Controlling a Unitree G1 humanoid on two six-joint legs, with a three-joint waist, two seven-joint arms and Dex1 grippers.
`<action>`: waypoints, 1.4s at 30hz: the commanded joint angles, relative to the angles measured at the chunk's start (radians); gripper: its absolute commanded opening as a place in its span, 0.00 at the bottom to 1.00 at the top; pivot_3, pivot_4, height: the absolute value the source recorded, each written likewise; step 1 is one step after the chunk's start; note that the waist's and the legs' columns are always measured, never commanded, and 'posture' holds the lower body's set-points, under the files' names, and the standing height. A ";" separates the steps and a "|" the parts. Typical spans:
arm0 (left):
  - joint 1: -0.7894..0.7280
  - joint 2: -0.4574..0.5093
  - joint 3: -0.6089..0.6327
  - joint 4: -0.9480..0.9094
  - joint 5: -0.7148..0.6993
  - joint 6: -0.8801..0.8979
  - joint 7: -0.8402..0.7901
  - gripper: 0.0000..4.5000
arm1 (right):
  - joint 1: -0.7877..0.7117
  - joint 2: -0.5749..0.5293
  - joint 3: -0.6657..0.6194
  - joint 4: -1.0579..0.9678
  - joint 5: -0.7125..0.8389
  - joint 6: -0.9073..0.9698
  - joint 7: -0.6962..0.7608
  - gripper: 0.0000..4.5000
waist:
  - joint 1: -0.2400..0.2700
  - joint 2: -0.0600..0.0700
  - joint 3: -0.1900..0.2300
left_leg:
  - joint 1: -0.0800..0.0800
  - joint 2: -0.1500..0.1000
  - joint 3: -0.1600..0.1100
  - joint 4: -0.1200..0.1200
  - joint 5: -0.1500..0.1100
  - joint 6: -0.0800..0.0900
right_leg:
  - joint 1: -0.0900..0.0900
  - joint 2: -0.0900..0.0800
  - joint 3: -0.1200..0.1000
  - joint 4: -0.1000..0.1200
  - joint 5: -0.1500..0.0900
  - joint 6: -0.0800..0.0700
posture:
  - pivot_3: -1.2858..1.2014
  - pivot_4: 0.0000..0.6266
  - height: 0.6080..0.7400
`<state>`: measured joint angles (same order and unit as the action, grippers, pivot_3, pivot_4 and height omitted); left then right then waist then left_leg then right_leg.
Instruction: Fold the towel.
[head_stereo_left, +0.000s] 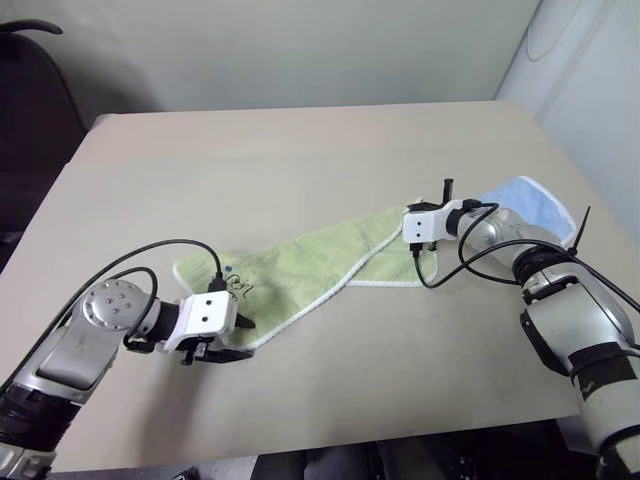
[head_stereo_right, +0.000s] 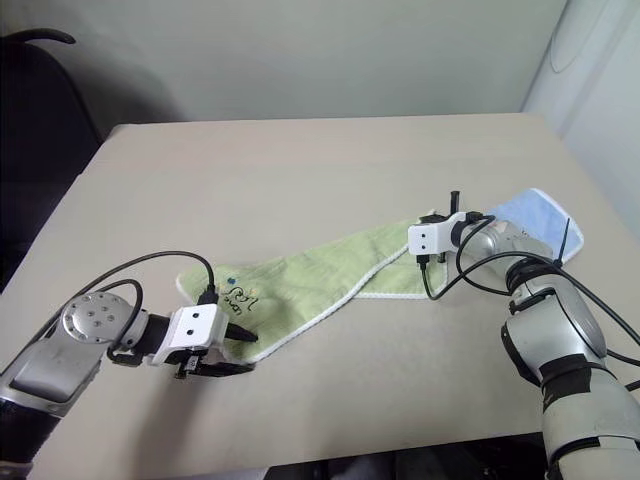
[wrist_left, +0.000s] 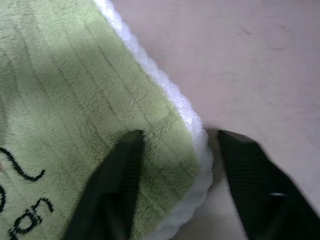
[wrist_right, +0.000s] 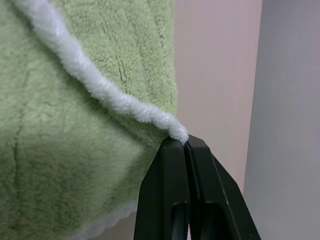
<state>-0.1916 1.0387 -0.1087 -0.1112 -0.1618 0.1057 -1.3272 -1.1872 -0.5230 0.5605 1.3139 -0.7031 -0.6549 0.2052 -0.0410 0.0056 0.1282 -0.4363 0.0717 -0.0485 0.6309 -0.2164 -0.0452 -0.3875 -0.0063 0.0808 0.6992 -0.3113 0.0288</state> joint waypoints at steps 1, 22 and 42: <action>0.020 -0.008 -0.012 0.016 0.022 0.000 0.012 0.26 | -0.002 -0.013 -0.027 -0.030 0.023 -0.006 -0.009 0.00 | 0.000 0.000 0.000 | 0.000 0.000 0.000 0.000 0.000 0.000 | 0.000 0.000 0.000 0.000 0.000 0.000 | 0.52 0.24 1.00; -0.232 -0.177 0.420 0.009 -0.439 0.458 0.313 0.01 | -0.020 -0.103 -0.147 -0.041 0.150 -0.011 0.113 0.00 | 0.004 0.000 0.000 | -0.002 0.000 0.000 0.000 0.005 -0.008 | -0.001 0.000 -0.002 -0.001 0.000 0.000 | 0.52 0.24 1.00; -1.094 -0.355 0.324 0.927 -0.115 -0.101 0.593 0.01 | -0.338 -0.220 -0.235 -0.034 0.190 0.125 0.048 0.00 | -0.021 0.000 0.000 | -0.019 -0.003 -0.001 0.003 0.009 -0.008 | -0.019 -0.002 0.000 -0.003 0.002 0.003 | 0.52 0.24 1.00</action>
<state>-1.2949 0.6522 0.1868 0.8390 -0.2588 0.0208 -0.6926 -1.4979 -0.7014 0.3754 1.3058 -0.5619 -0.5035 0.2269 -0.0619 0.0054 0.1285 -0.4553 0.0683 -0.0503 0.6307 -0.2082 -0.0521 -0.4065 -0.0083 0.0825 0.6958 -0.3095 0.0319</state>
